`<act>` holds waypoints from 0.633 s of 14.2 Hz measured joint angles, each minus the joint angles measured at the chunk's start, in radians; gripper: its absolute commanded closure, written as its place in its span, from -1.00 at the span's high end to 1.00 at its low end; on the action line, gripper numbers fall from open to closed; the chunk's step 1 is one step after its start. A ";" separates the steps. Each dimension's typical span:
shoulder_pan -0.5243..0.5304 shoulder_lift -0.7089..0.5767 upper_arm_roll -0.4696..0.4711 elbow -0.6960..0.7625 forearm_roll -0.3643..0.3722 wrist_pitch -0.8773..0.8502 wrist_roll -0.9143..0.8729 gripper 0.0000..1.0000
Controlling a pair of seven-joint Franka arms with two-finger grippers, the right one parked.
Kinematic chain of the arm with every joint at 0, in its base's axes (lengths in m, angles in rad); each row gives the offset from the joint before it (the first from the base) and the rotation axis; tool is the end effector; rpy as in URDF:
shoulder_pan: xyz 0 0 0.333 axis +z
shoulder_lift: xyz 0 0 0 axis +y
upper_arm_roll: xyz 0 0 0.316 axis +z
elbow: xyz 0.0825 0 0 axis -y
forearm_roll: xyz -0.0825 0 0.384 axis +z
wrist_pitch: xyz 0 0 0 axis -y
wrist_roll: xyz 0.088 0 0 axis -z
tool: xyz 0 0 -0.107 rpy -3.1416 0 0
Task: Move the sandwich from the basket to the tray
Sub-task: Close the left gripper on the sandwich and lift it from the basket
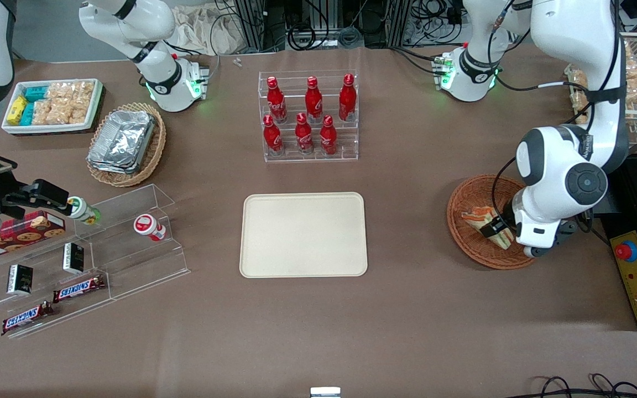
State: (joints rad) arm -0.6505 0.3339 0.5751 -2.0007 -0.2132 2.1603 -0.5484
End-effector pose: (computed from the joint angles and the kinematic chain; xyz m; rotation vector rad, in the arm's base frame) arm 0.5833 -0.0630 0.3071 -2.9612 -0.8953 0.1583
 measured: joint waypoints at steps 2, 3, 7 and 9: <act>0.000 0.007 0.000 -0.032 -0.016 0.043 -0.002 0.95; 0.000 0.010 0.000 -0.051 -0.020 0.063 -0.002 0.95; 0.000 0.013 0.000 -0.094 -0.027 0.109 -0.005 0.89; 0.000 0.016 0.000 -0.107 -0.029 0.127 -0.007 0.88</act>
State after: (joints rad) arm -0.6505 0.3500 0.5751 -2.1080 -0.2426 2.2874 -0.5554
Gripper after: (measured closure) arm 0.053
